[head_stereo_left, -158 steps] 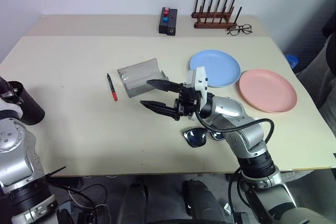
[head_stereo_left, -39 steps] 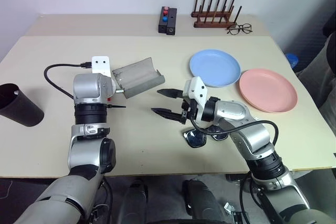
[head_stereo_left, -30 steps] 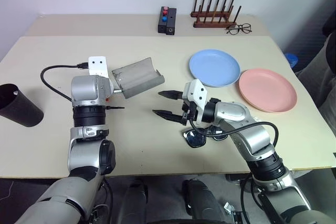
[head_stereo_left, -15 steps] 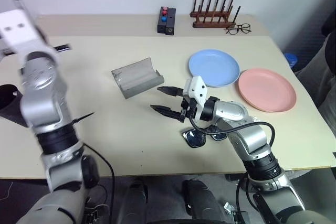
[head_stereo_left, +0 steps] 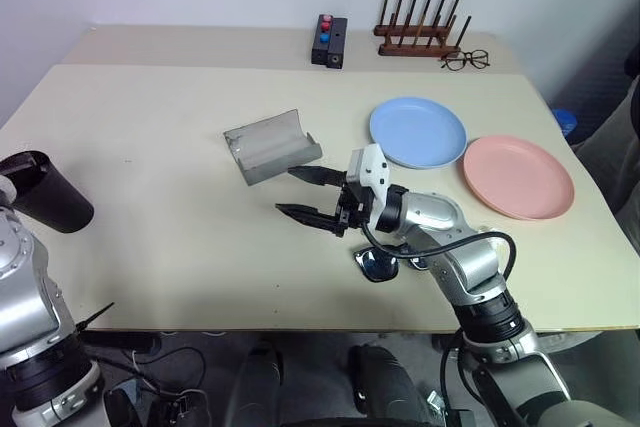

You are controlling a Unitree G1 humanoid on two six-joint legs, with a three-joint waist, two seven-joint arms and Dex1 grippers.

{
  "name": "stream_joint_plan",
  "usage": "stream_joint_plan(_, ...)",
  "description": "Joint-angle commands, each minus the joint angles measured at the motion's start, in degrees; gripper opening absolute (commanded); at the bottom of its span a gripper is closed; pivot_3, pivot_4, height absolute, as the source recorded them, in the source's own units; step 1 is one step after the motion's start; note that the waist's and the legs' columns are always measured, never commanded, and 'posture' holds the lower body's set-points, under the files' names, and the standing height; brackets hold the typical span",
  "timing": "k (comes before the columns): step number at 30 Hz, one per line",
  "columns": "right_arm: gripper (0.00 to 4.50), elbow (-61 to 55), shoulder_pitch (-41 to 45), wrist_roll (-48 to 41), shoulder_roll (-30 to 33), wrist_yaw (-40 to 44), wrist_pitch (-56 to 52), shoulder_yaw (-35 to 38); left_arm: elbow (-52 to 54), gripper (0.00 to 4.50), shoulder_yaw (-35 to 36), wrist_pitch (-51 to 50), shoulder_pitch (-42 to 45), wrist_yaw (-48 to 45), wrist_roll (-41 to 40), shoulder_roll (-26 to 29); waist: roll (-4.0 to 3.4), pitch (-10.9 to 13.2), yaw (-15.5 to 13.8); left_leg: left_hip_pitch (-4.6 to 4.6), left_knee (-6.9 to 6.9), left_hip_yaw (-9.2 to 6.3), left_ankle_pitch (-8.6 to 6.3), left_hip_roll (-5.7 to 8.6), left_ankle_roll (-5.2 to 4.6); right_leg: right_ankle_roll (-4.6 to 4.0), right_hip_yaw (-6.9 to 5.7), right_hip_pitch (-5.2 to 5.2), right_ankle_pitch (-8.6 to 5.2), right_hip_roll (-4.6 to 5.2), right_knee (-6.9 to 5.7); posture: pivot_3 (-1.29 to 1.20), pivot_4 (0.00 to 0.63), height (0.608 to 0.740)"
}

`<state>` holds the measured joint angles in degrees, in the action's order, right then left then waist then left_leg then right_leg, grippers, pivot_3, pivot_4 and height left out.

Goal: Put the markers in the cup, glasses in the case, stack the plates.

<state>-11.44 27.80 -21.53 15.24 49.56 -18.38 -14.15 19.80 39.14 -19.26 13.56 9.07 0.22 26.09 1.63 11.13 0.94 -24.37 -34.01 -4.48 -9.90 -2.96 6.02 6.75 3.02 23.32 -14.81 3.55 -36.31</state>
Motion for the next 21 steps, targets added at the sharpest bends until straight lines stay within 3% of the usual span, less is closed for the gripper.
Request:
stream_joint_plan(1, 2.86, 0.3, 1.2, 1.3, -0.3, -0.3, 1.2, -0.6, -2.5, 0.03, 1.6, 4.2, 0.8, 0.4, -1.6, 0.0, 0.00, 0.0, 0.0, 0.00, 0.00, 0.00, 0.00, 0.00, 0.00, 0.00, 0.00, 0.00, 0.00, 0.00, 0.00, 0.00, 0.150, 0.738)
stream_joint_plan(10, 2.86, 0.3, 0.2, 2.9, -0.6, -1.3, 1.7, -1.0, -10.9, 0.03, 0.0, 11.4, 1.4, 1.3, -2.5, -0.8, 0.00, 0.0, 0.1, -0.01, 0.01, 0.00, 0.00, 0.00, 0.00, 0.00, 0.00, 0.01, 0.00, 0.00, 0.00, 0.00, 0.150, 0.738)
stream_joint_plan(21, 2.86, -0.1, -0.3, 2.9, -0.7, -1.7, 1.5, -0.8, -12.7, 0.03, -1.1, 14.1, -0.4, 2.7, -2.2, -2.4, 0.00, 0.0, 0.1, -0.01, 0.01, 0.00, 0.00, 0.00, 0.00, 0.01, 0.00, 0.01, 0.00, 0.00, 0.00, 0.00, 0.150, 0.738)
